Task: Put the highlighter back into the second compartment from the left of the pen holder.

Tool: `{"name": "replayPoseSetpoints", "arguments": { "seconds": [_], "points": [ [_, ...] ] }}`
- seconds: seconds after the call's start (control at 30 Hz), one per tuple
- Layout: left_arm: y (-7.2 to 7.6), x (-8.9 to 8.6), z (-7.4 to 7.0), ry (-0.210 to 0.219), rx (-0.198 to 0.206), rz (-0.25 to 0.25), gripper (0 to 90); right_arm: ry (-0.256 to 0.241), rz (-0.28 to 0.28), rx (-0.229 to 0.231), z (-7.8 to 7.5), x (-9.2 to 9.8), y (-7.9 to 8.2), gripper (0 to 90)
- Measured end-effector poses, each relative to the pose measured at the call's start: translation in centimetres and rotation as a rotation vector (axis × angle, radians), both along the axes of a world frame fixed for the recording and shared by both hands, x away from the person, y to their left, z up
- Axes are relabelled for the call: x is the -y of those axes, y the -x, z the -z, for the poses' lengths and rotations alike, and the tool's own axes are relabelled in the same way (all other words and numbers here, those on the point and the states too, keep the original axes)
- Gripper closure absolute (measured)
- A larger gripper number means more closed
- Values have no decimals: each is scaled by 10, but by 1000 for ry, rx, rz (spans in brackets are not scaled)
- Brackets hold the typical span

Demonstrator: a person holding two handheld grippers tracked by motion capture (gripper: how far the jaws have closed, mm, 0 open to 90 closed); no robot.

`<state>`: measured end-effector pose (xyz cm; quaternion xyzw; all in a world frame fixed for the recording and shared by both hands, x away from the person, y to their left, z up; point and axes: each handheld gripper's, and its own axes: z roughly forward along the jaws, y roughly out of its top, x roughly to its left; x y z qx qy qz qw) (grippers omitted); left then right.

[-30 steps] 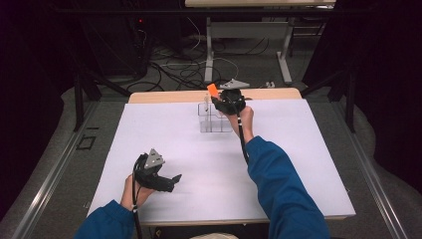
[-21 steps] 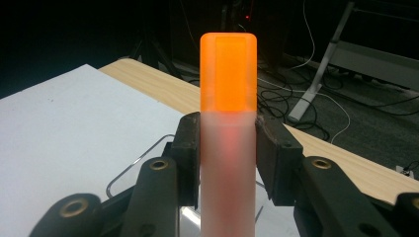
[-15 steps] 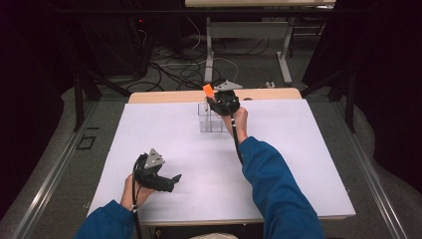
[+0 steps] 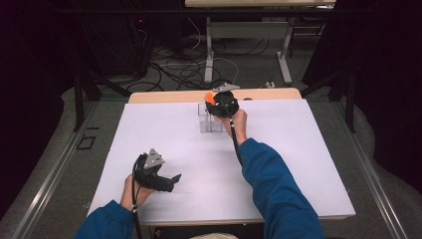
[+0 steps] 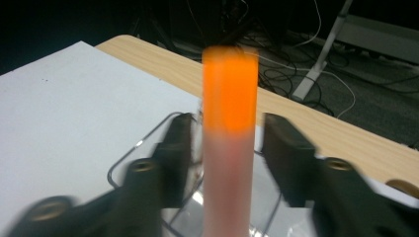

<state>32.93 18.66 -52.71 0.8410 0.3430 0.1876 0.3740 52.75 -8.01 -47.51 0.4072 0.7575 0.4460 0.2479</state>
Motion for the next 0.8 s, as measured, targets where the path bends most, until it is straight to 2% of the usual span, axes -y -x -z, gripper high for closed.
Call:
{"name": "replayPoseSetpoints", "arguments": {
  "seconds": [0.1, 0.27, 0.4, 0.6, 0.8],
  "points": [
    [0, 0, 0, -2, 6, 7, 0, -12, -7, -35, -5, 10, 6, 263],
    [0, 1, 0, -3, 4, 6, 0, 7, -50, -74, -8, 28, 19, 162],
    [0, 1, 0, -6, 4, 5, 0, 7, -98, -115, -8, 40, 33, 136],
    [0, 1, 0, -4, 4, 6, 0, 17, -165, -141, -2, 56, 54, 88],
    [0, 1, 0, -7, 4, 7, 0, 20, -201, -175, 7, 70, 72, 60]
  ]
}}
